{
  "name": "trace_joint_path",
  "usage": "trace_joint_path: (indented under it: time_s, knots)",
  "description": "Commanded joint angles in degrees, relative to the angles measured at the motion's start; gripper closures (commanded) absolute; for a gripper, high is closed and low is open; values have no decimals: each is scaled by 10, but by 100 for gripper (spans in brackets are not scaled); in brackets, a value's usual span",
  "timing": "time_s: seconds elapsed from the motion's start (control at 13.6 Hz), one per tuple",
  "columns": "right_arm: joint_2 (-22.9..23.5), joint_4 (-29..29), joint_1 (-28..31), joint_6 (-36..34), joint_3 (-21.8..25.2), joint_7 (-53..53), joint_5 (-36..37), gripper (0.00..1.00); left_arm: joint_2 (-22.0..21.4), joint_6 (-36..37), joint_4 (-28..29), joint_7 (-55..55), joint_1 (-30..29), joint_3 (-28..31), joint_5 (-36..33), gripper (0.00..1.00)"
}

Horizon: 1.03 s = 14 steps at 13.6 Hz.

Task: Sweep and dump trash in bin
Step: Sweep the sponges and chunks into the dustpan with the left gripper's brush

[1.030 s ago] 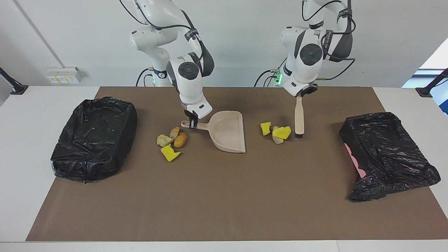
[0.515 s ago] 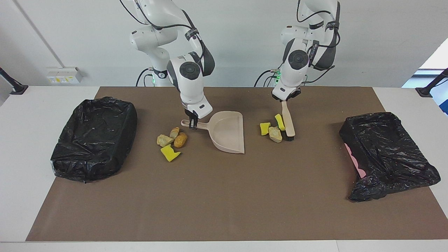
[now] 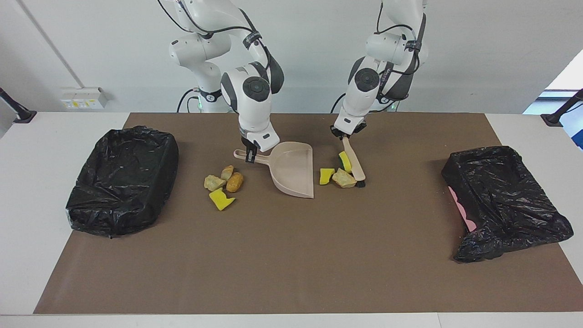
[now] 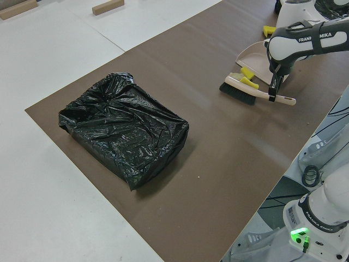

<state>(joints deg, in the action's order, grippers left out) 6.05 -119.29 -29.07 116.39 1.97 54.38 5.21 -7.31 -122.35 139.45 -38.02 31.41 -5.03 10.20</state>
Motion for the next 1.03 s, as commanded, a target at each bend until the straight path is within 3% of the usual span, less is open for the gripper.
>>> trace_joint_path:
  time_s: [0.0,0.29,0.52,0.81,0.96]
  knots:
    - [4,6,4,-9,-2,-21,14,100,7,-29,-11,1,57,7,27,100]
    - [3,3,4,-11,-2,-33,14,100,40,-32,-88,-10,134,6,75,100]
    - [3,3,4,-11,-2,-33,14,100,67,-17,-139,-40,143,7,75,100]
    - [3,3,4,-10,-2,-33,14,100,56,104,-154,-103,138,10,47,100]
    - [3,3,5,-10,-2,-33,14,100,49,123,-153,-152,142,9,25,100]
